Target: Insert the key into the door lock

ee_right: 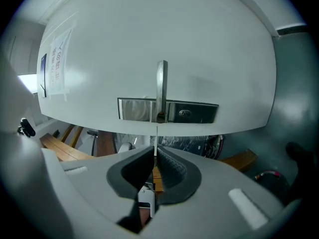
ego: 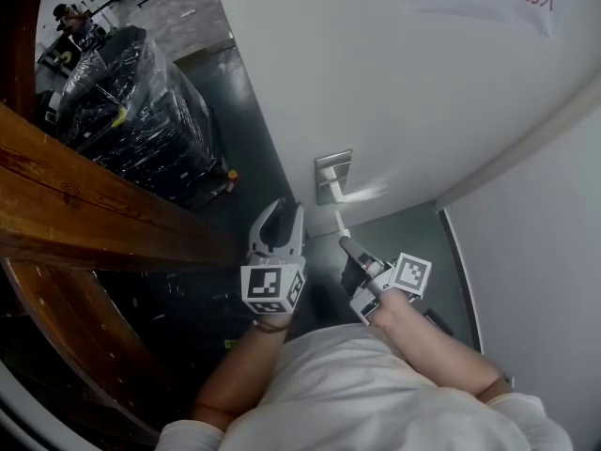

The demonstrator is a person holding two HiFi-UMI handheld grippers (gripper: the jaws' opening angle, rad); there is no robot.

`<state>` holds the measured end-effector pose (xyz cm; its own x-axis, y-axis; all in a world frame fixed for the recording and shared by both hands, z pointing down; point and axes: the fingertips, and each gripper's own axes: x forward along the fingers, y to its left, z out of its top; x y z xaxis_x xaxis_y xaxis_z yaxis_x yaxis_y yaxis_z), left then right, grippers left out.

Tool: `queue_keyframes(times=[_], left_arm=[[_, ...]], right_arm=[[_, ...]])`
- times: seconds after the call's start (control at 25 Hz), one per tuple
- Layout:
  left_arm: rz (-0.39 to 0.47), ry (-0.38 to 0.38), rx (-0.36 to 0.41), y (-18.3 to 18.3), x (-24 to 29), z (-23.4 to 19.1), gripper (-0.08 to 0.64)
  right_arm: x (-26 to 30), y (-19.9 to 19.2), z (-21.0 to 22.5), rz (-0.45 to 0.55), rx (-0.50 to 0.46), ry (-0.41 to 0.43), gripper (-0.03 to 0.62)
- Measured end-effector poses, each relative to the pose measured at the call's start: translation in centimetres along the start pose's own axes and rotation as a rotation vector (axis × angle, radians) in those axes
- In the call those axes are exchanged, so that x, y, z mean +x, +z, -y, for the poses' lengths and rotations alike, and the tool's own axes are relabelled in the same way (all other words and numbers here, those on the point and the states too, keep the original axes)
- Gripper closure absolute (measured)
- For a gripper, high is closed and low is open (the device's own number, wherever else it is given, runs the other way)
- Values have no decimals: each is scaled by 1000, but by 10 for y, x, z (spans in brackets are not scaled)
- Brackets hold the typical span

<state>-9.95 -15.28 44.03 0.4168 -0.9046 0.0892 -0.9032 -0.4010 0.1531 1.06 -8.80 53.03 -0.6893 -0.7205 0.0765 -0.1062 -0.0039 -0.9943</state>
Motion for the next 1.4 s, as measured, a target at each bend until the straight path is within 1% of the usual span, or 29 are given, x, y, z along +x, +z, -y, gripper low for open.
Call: queue_keyframes(times=[0.2, 0.48, 0.6, 0.72, 1.0, 1.4], left_arm=[[-20, -23, 3, -10, 11, -8, 437], [-43, -17, 18, -20, 22, -21, 428], [-54, -15, 16, -23, 26, -24, 425], [-59, -17, 20, -26, 31, -26, 423], [-74, 3, 15, -39, 41, -29, 423], [-69, 28, 15, -38, 54, -30, 417]], right_arm=[[4, 1, 16, 27, 15, -27, 569], [17, 10, 36, 36, 27, -50, 569], [23, 15, 45, 32, 17, -59, 569], [27, 20, 57, 36, 37, -70, 569], [39, 33, 73, 34, 46, -65, 569], [48, 38, 76, -7, 77, -49, 569]])
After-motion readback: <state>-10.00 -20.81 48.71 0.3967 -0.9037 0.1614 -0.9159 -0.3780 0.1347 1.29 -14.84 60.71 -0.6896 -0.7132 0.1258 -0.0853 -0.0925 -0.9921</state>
